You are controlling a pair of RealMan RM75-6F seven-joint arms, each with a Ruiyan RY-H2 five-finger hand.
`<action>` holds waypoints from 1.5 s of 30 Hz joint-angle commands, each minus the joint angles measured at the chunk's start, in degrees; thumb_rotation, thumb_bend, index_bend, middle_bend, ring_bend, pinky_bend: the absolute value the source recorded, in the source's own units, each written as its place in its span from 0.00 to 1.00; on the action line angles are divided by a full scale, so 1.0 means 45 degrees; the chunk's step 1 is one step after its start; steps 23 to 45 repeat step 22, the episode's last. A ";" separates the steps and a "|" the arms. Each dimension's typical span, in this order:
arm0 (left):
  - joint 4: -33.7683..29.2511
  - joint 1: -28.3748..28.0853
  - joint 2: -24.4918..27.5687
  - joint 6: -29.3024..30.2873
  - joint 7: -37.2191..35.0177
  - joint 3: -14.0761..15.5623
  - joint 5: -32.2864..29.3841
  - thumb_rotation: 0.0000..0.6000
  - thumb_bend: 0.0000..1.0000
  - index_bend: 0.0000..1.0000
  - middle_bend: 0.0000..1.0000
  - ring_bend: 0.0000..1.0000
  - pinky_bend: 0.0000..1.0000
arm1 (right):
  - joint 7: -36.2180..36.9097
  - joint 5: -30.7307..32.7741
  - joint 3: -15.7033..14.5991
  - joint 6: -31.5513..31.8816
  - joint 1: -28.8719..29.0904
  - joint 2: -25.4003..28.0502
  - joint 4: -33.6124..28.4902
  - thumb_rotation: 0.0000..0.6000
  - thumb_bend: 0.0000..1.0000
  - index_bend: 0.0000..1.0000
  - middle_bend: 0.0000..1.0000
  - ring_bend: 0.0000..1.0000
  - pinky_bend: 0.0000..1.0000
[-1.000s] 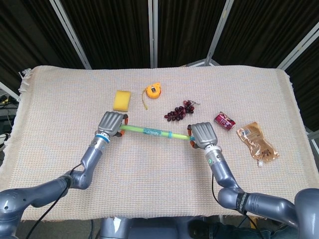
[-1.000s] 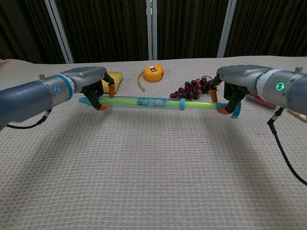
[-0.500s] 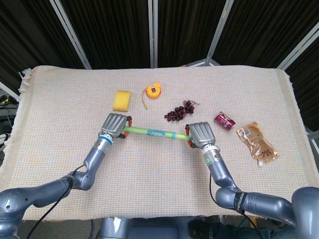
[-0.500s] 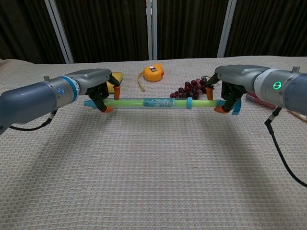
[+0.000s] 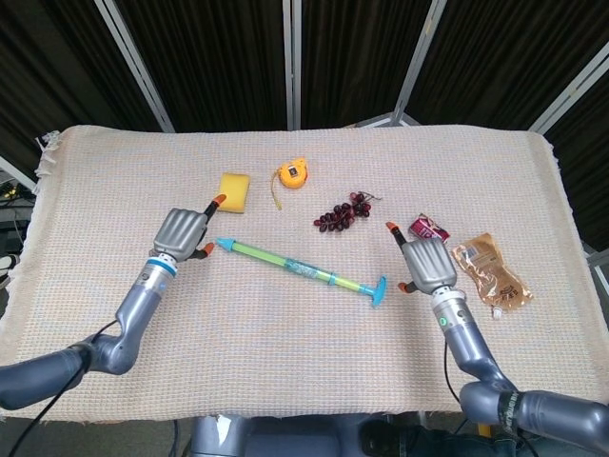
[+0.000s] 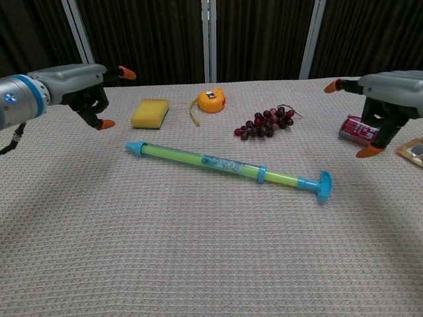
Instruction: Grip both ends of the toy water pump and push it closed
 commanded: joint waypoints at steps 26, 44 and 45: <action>-0.6037 0.7279 0.4389 0.8552 -0.0624 0.3912 0.6106 1.00 0.00 0.00 0.00 0.00 0.00 | 0.4507 -0.7384 -0.2415 0.6659 -0.5709 0.2718 0.0917 1.00 0.00 0.00 0.00 0.00 0.00; -0.6037 0.7279 0.4389 0.8552 -0.0624 0.3912 0.6106 1.00 0.00 0.00 0.00 0.00 0.00 | 0.4507 -0.7384 -0.2415 0.6659 -0.5709 0.2718 0.0917 1.00 0.00 0.00 0.00 0.00 0.00; -0.6037 0.7279 0.4389 0.8552 -0.0624 0.3912 0.6106 1.00 0.00 0.00 0.00 0.00 0.00 | 0.4507 -0.7384 -0.2415 0.6659 -0.5709 0.2718 0.0917 1.00 0.00 0.00 0.00 0.00 0.00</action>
